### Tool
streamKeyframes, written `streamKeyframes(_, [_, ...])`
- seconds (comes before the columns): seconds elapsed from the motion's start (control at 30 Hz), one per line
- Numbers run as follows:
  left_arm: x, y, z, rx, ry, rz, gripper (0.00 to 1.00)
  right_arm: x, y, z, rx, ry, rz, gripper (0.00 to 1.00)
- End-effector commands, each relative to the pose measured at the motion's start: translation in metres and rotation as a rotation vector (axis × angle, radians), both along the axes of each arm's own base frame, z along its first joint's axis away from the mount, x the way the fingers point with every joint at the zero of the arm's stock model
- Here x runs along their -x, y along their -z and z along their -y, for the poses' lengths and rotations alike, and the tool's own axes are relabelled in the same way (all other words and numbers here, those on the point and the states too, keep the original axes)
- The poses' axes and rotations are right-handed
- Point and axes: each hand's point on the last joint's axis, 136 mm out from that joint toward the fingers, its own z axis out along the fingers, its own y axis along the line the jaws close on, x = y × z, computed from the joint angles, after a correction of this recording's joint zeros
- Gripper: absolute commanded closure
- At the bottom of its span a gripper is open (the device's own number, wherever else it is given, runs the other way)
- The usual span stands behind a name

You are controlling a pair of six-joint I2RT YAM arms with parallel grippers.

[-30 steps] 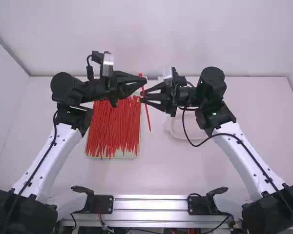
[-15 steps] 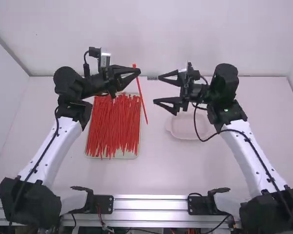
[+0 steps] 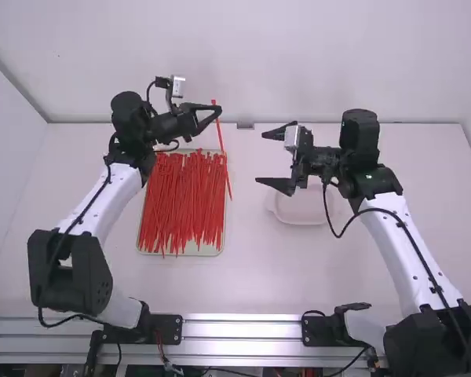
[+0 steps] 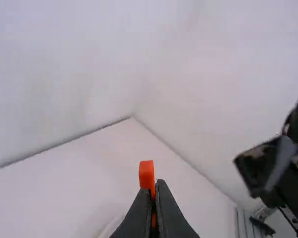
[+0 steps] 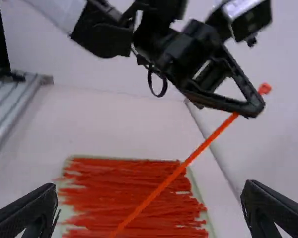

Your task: Fasten the cable tie

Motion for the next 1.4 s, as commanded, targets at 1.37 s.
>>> streamKeyframes(1.37, [0.01,0.015,0.009,0.426,0.203,-1.029,0.98,0.07,0.022,-0.062,-0.049,-0.454,1.25,0.01])
